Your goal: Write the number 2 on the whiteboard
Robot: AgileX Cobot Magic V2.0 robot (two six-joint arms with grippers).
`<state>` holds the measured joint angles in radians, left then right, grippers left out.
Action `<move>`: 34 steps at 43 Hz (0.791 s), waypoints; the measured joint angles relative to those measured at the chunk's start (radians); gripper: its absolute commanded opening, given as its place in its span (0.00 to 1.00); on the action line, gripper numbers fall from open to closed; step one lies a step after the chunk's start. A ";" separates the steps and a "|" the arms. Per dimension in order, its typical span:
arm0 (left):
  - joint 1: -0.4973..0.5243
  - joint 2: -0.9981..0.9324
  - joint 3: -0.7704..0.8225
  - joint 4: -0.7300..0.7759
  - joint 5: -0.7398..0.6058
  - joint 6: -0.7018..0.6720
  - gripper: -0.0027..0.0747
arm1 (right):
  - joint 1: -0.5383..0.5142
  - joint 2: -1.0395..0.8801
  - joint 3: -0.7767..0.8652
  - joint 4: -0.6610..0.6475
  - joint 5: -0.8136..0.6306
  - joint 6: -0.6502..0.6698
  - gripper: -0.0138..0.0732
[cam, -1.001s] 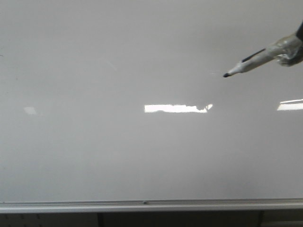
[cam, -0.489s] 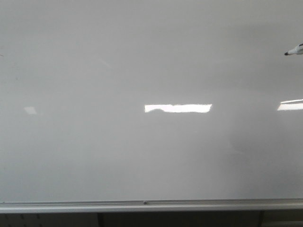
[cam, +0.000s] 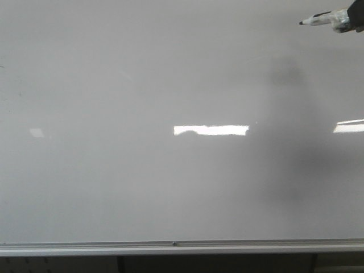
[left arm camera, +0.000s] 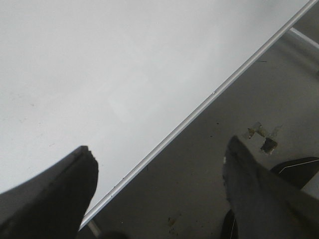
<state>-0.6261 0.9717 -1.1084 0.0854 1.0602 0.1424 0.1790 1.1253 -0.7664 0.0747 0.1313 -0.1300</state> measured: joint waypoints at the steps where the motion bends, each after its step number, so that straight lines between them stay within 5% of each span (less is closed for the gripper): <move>1: 0.000 0.000 0.000 0.000 -0.002 0.000 0.70 | 0.004 0.010 0.000 0.000 -0.015 0.000 0.09; 15: 0.000 0.000 0.000 0.000 -0.015 -0.001 0.70 | 0.006 0.091 0.000 0.006 -0.159 0.000 0.09; 34: 0.000 0.000 0.000 0.000 -0.016 -0.001 0.70 | 0.004 0.172 -0.016 0.008 -0.166 0.000 0.09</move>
<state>-0.6261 0.9717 -1.1084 0.0854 1.0438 0.1410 0.1826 1.2970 -0.7823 0.0822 -0.0347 -0.1300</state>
